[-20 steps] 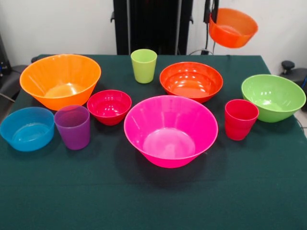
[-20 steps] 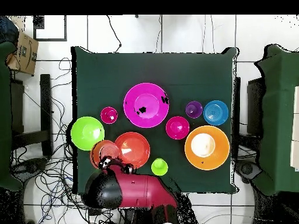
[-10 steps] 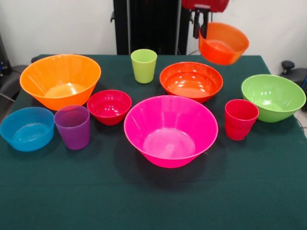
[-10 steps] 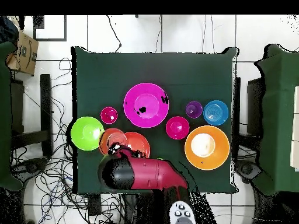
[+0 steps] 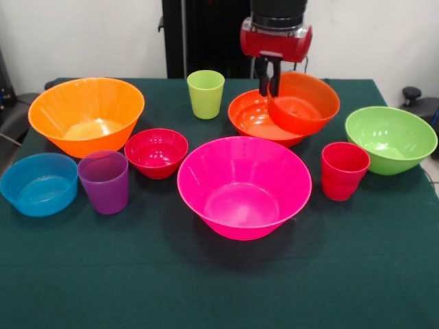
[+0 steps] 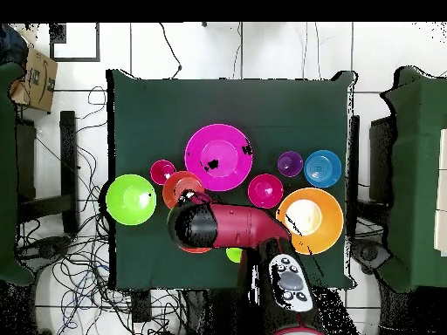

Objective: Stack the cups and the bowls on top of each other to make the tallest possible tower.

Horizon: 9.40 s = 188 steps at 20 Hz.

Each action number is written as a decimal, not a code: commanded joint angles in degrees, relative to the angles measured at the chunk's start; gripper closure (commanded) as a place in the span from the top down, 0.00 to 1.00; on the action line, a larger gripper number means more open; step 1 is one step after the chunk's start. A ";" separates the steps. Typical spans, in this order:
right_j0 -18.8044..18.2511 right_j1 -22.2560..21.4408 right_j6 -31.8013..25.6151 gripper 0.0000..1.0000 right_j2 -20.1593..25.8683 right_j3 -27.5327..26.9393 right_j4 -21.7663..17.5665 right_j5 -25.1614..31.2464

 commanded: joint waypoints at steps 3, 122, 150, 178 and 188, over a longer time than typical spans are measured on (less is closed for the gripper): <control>-2.27 1.18 -5.86 0.00 6.59 -4.92 -3.58 8.11; 7.51 8.92 10.39 1.00 -0.46 -10.66 -9.10 -0.03; 11.24 8.87 8.25 1.00 -4.01 -9.59 -3.27 -2.02; 16.61 8.54 9.43 1.00 -6.44 -2.58 0.66 -4.44; 15.90 9.57 8.54 1.00 -5.60 -2.57 1.08 -4.68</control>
